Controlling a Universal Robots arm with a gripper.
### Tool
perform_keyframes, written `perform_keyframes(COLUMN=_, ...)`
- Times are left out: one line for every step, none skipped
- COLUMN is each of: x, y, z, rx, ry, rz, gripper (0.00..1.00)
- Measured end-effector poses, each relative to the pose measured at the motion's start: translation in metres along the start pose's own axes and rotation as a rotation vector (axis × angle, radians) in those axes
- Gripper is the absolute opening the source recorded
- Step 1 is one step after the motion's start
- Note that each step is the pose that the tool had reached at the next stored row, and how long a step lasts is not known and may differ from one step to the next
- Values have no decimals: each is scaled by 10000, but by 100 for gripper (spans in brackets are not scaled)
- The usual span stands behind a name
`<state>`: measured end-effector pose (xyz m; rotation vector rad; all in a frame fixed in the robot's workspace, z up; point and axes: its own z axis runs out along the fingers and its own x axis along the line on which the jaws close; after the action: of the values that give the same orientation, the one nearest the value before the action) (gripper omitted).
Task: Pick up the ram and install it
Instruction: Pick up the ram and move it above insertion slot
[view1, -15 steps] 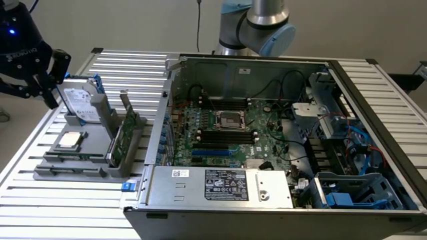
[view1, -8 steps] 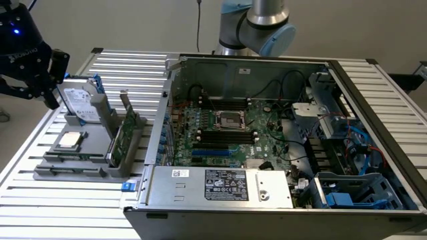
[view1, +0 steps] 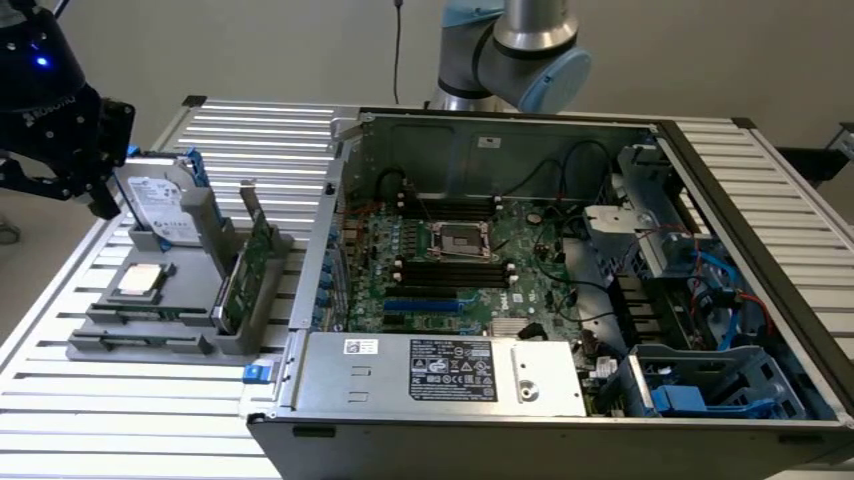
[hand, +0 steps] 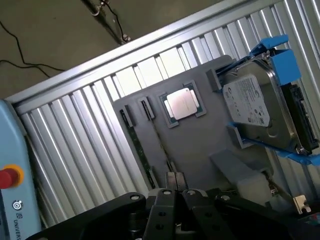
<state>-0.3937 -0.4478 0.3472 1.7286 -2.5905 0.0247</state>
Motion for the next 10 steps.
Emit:
perform_keyframes(x=0, y=0, z=1, rx=5, ry=1, rz=-178, gripper=11)
perform_keyframes(x=0, y=0, z=2, rx=11, ry=1, rz=-359, gripper=11)
perform_keyframes(x=0, y=0, z=3, rx=17, ry=1, rz=-538, gripper=11)
perform_keyframes(x=0, y=0, z=4, rx=22, ry=2, rz=-719, gripper=11)
perform_keyframes(x=0, y=0, z=5, rx=28, ry=2, rz=-898, gripper=11)
perform_keyframes(x=0, y=0, z=6, rx=33, ry=2, rz=-1078, gripper=11)
perform_keyframes(x=0, y=0, z=7, rx=39, ry=3, rz=-1268, gripper=11)
perform_keyframes(x=0, y=0, z=8, rx=45, ry=3, rz=-1453, gripper=11)
perform_keyframes(x=0, y=0, z=9, rx=51, ry=3, rz=-1634, gripper=11)
perform_keyframes(x=0, y=0, z=10, rx=56, ry=4, rz=-1812, gripper=11)
